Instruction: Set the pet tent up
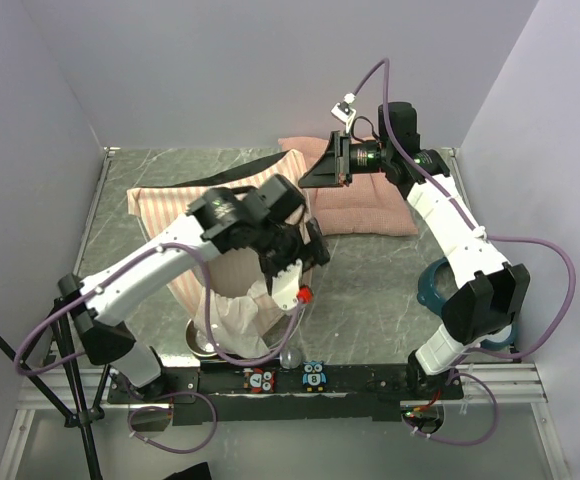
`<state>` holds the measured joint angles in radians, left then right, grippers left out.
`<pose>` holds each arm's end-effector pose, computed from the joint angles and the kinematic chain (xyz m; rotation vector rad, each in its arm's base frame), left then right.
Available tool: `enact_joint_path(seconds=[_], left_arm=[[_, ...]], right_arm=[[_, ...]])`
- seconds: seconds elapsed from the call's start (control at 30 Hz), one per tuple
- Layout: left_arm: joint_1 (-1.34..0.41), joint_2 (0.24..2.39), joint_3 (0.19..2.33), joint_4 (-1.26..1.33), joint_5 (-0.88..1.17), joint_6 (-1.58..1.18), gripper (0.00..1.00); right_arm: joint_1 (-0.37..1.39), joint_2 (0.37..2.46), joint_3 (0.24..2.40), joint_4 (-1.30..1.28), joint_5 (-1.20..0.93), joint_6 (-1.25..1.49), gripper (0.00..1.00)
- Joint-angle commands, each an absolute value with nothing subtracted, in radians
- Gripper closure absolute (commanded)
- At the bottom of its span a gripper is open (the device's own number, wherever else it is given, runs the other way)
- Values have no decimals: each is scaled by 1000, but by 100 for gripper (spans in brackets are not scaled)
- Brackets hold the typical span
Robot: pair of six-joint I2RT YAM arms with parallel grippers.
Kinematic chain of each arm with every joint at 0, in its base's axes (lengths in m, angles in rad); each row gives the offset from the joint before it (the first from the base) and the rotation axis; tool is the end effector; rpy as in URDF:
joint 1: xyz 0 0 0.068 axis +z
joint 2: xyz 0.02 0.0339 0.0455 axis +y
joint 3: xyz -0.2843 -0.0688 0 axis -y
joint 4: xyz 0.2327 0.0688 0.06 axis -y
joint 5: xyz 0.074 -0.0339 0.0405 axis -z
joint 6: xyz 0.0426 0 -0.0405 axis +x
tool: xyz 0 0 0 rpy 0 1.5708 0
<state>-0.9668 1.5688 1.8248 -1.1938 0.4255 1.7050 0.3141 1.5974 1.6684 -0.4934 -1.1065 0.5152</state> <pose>0.1537 -0.2537 0.4238 2.3727 0.3933 -0.1999 0.3119 0.1414 0.4359 -0.5793 2.0182 1.6103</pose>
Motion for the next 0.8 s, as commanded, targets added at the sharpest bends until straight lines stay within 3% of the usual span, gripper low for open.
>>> enact_joint_path(seconds=[0.0, 0.1, 0.27, 0.33, 0.4, 0.47, 0.53, 0.67, 0.77], left_arm=[[-1026, 1591, 1810, -1258, 214, 1928, 15], [-1046, 1604, 1769, -1246, 135, 1982, 27], [-1055, 1632, 1809, -1281, 60, 2006, 87], [-1054, 1623, 1819, -1261, 48, 1985, 99], [-1046, 1599, 1824, -1221, 54, 1942, 99], [-1028, 1563, 1809, -1142, 75, 1901, 99], [-993, 1513, 1763, -1030, 74, 1881, 99], [-891, 1494, 1779, -879, 114, 1820, 99], [-833, 1505, 1848, -738, 124, 1728, 99]], right_arm=[[321, 1592, 1709, -486, -1085, 535, 100], [327, 1592, 1706, -485, -1088, 537, 100], [327, 1591, 1727, -502, -1094, 499, 100], [322, 1592, 1750, -514, -1088, 470, 98], [301, 1591, 1775, -509, -1101, 465, 81], [267, 1586, 1786, -503, -1115, 469, 71], [233, 1585, 1802, -503, -1150, 474, 53], [161, 1557, 1868, -473, -1213, 480, 31], [79, 1490, 1856, -358, -1146, 494, 13]])
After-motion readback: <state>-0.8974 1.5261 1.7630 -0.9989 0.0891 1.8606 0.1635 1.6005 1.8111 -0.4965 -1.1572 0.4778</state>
